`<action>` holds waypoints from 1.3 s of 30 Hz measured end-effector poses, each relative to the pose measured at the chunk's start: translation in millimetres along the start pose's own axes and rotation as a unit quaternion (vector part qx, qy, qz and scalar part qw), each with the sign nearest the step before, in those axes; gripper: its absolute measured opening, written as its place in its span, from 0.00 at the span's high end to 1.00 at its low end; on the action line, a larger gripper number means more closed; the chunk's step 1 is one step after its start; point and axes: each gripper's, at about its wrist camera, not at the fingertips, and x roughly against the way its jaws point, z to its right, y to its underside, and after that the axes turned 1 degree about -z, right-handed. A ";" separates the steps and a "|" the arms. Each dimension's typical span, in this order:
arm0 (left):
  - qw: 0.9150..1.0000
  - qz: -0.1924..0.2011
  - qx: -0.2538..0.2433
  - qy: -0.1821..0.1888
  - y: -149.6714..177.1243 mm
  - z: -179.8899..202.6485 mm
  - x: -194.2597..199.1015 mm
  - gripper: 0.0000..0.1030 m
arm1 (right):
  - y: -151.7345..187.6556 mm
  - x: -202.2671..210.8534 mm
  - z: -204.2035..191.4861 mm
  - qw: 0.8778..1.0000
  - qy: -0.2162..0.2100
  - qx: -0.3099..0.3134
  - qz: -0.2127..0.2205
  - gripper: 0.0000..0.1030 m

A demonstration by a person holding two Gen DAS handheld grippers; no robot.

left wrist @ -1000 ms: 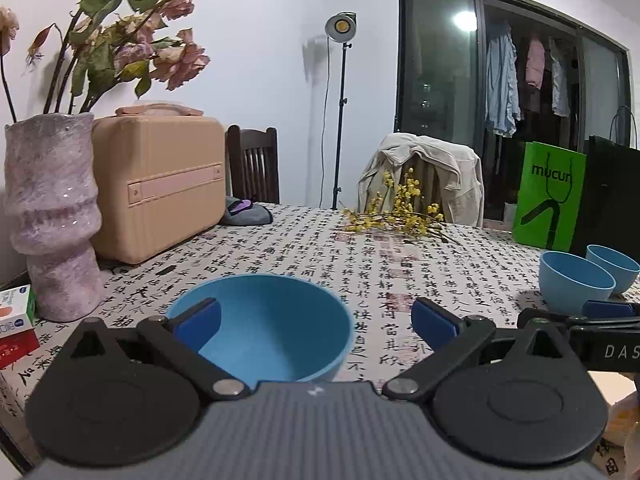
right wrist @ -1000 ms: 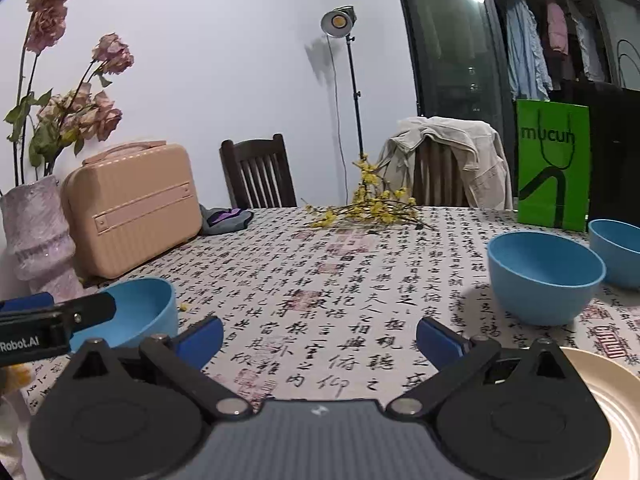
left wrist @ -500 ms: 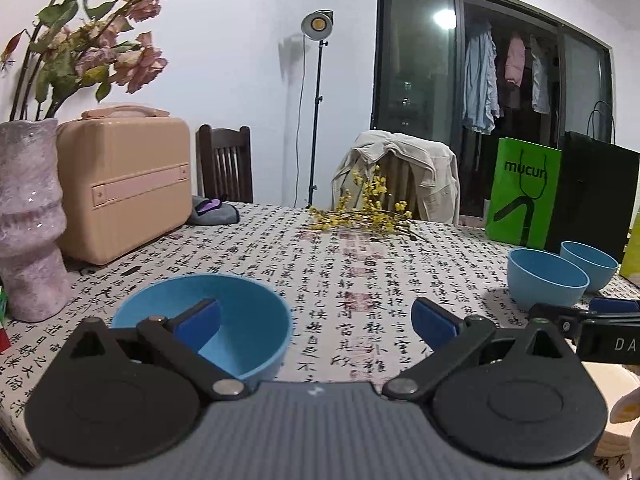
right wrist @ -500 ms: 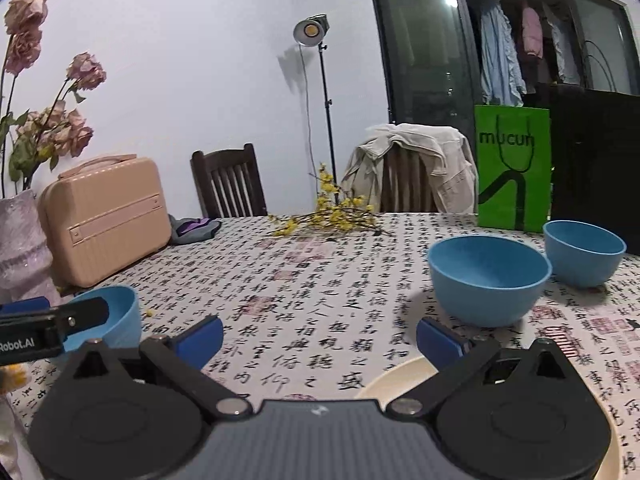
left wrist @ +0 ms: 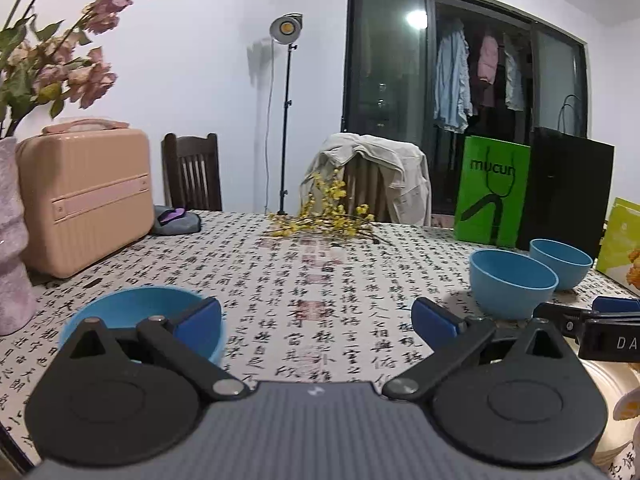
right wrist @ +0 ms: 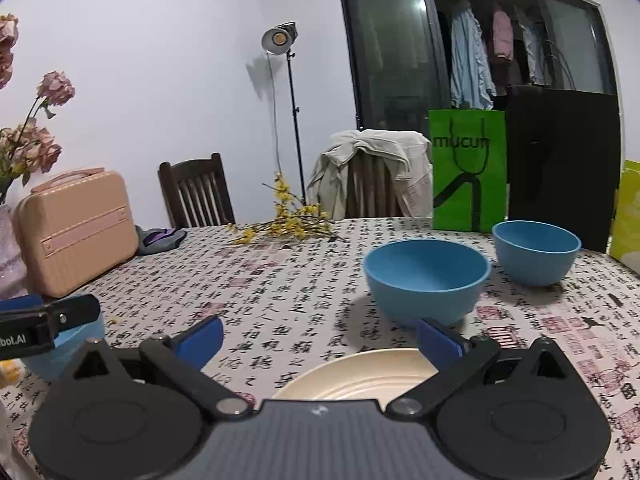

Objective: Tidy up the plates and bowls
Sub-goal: 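Move both open tools back toward the remaining blue bowls and plates, then move both open tools toward the next blue bowl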

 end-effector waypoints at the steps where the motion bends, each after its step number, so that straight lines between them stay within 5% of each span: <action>1: 1.000 0.001 -0.001 0.003 -0.4 3.0 -0.7 0.00 | -0.1 0.5 1.3 1.000 0.002 0.000 0.001 0.00; 39: 0.993 -0.014 -0.056 0.105 -30.3 106.4 -65.9 0.00 | -14.2 0.4 96.1 0.994 0.101 -0.038 -0.003 0.00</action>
